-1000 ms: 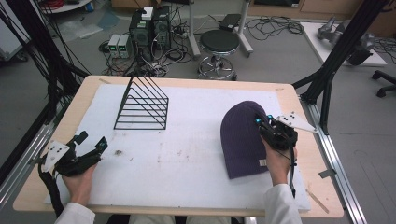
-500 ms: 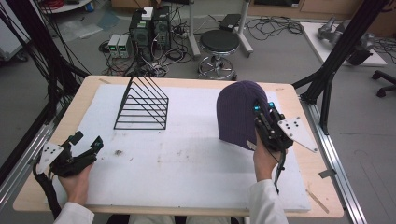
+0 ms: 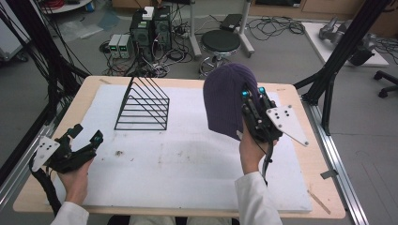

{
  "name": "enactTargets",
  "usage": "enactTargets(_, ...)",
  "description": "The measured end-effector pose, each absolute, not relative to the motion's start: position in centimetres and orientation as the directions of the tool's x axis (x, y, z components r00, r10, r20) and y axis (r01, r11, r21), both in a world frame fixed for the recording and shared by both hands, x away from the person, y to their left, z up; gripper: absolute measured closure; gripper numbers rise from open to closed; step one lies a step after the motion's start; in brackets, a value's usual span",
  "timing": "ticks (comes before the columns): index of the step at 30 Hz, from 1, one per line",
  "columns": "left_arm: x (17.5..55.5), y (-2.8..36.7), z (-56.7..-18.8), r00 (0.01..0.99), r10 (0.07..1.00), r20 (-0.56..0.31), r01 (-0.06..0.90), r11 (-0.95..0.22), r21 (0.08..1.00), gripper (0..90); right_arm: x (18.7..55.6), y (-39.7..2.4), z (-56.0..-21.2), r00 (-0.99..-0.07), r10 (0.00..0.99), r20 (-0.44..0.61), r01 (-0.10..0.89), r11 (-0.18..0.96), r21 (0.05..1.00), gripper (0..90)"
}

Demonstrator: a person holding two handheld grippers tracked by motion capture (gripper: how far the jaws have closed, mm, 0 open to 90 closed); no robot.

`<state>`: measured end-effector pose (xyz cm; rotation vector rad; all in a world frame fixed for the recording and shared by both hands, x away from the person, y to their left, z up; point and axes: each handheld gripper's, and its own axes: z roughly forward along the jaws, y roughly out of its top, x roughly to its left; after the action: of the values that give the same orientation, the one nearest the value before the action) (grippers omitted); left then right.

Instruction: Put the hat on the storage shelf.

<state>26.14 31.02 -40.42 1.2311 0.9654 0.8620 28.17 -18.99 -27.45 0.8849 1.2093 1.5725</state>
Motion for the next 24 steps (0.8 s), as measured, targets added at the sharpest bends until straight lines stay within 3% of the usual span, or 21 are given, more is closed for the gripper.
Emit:
enactTargets(9, 27.2, 28.7, -38.0, 0.489, 0.861, -0.141, -0.044, 0.186, 0.981, 18.6, 27.7, -14.1, -25.3, -0.384, 0.923, -0.024, -0.282, -0.092, 0.955, 75.8)
enactTargets(24, 29.0, 22.1, -35.2, 0.674, 0.722, -0.155, -0.028, 0.234, 0.972, 18.8, 26.5, -9.4, -25.7, -0.486, 0.872, -0.060, -0.301, -0.103, 0.948, 75.6)
